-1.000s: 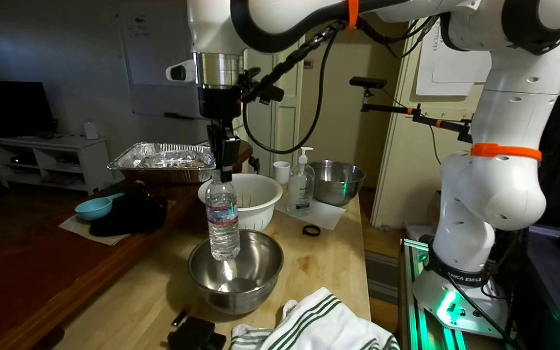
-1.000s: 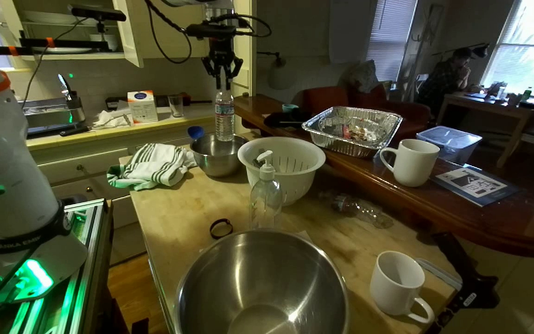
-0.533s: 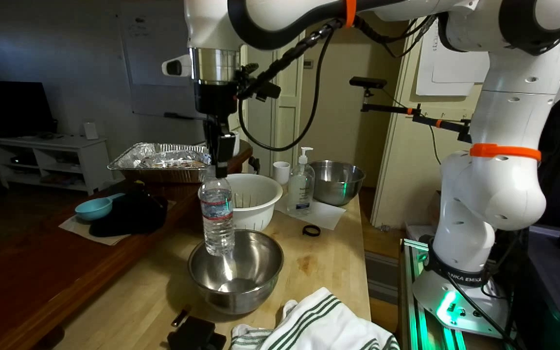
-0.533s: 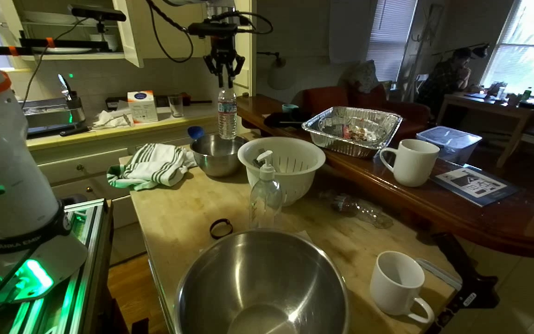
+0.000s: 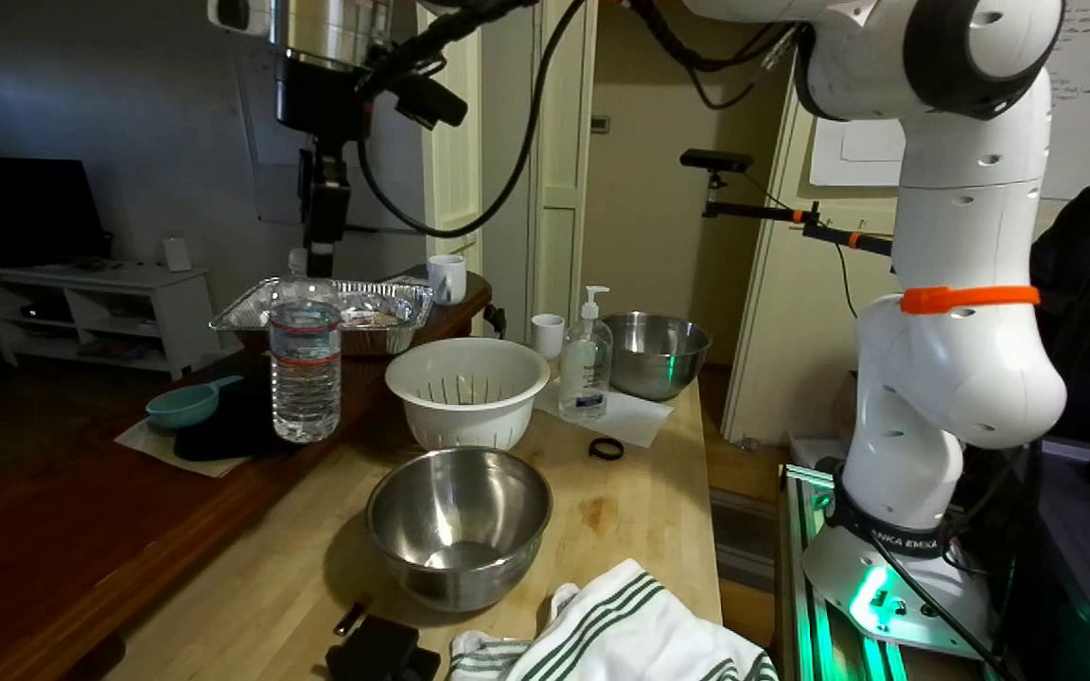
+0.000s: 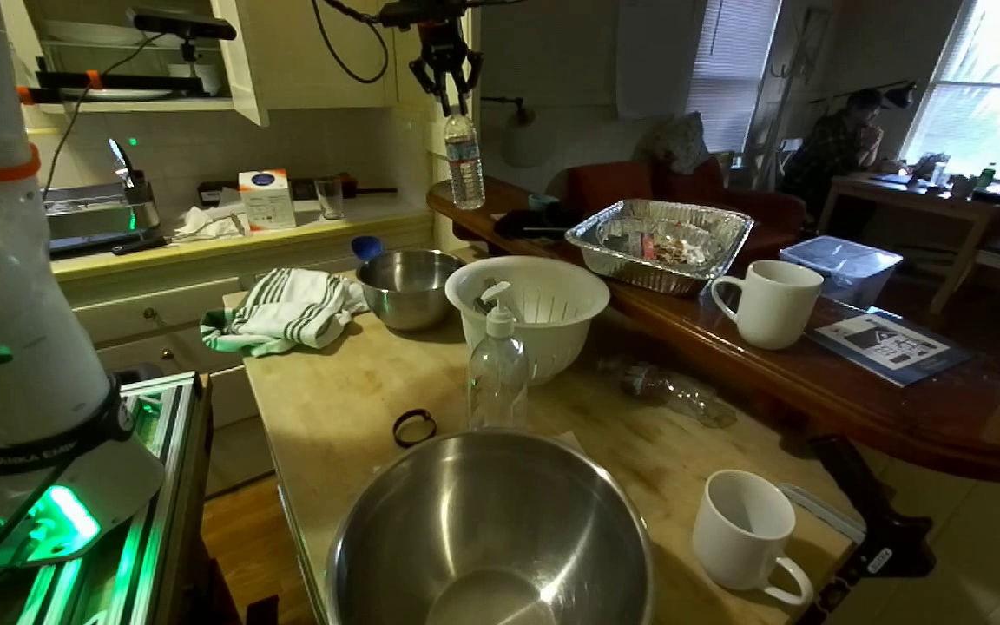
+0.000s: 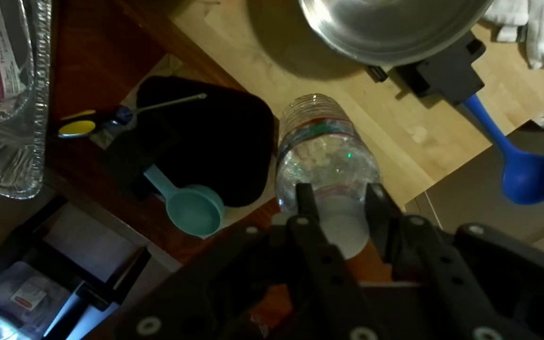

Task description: Put the water bottle on the top part of the table

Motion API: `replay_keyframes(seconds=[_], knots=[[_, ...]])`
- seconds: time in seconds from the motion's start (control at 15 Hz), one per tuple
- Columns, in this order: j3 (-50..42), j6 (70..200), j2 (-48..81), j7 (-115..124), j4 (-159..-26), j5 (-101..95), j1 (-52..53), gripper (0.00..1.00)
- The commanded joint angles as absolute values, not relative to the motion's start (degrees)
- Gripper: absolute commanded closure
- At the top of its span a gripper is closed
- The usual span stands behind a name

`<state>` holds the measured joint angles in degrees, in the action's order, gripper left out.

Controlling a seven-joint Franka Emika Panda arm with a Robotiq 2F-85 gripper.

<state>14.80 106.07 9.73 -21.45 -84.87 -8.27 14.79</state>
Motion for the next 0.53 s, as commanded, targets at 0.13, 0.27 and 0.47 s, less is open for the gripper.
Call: replay_keyframes(seconds=[0.13, 0.27, 0.47], knots=[[14.8, 100.4, 23.0, -20.8, -66.1, -8.7, 17.1, 0.92], [14.9, 103.8, 20.1, -20.3, -72.2, -8.8, 16.4, 0.69], [14.9, 103.1, 22.2, -20.4, -69.0, -8.8, 16.6, 0.92]])
